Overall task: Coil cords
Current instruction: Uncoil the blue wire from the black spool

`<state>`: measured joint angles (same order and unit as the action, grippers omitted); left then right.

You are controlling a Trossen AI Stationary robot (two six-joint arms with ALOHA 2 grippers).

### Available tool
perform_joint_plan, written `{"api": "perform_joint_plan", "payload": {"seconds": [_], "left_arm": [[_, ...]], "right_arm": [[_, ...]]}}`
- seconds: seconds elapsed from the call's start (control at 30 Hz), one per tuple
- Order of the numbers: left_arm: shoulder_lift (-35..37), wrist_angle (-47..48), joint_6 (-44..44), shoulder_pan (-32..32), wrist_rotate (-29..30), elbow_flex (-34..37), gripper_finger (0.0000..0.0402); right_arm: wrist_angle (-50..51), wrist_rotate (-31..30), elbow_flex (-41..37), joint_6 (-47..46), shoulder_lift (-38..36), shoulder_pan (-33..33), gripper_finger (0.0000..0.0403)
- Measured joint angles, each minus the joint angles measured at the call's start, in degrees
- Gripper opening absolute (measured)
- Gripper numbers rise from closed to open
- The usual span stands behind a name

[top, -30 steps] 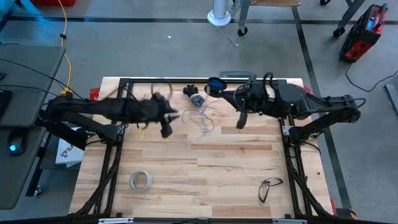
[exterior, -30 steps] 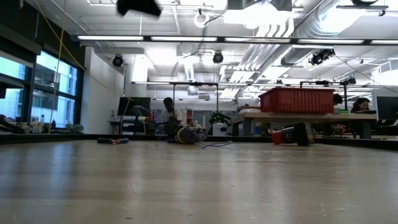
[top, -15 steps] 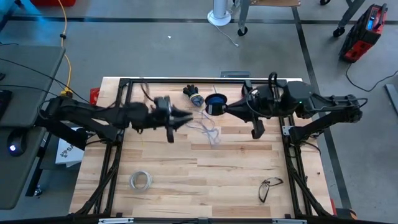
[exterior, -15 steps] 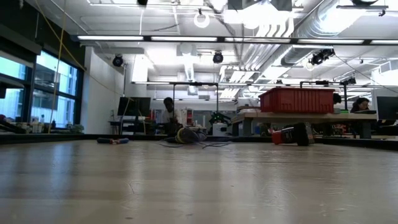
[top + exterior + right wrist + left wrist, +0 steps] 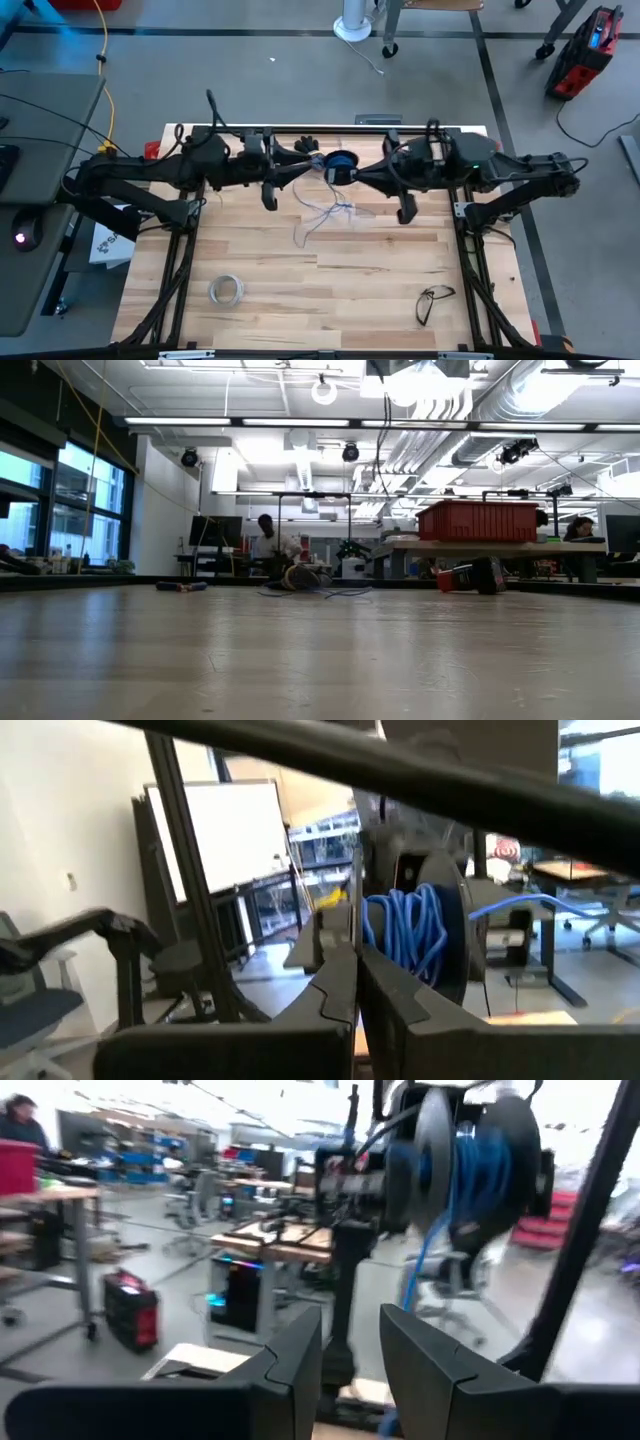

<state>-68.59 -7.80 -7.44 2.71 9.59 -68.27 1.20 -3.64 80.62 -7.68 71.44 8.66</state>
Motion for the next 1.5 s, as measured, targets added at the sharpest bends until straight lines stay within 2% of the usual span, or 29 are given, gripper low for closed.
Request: {"api": "perform_joint_plan", "payload": {"seconds": [0.2, 0.4, 0.87, 1.0, 1.07, 1.23, 1.43, 1.5], "left_arm": [[-2.6, -2.2, -0.9, -1.2, -3.6, 0.1, 0.012], [-3.4, -4.4, 0.9, -1.4, -4.1, -0.1, 0.0133], [-4.5, -6.1, -3.1, -1.5, -7.9, 0.0, 0.0135], [-4.4, -5.2, -3.9, -1.5, -11.8, 0.0, 0.0135], [-3.9, -2.4, -3.7, -1.5, -11.5, 0.0, 0.0135], [-1.7, 0.4, 0.1, -1.6, -4.9, -0.1, 0.0135], [-1.4, 3.3, 0.1, -1.5, -5.0, 0.0, 0.0135], [-1.8, 1.8, -2.7, -1.6, -8.1, 0.0, 0.0135]], "right_arm": [[-2.5, -0.2, 0.0, 0.2, 1.7, 0.0, 0.0], [-4.0, -0.2, 0.0, 0.2, 1.8, 0.0, 0.0], [-3.8, -0.1, 0.0, 0.2, 1.8, 0.0, 0.0], [-3.5, 0.1, 0.0, 0.2, 1.8, 0.0, 0.0], [-3.1, 1.0, 0.0, 0.2, 1.8, 0.0, 0.0], [-2.9, 3.2, 0.0, -1.1, 1.8, 0.1, 0.0], [-1.8, 3.5, 0.0, -0.9, 1.8, 0.1, 0.0], [-1.6, 3.5, 0.0, -0.9, 1.8, 0.1, 0.0]]}}
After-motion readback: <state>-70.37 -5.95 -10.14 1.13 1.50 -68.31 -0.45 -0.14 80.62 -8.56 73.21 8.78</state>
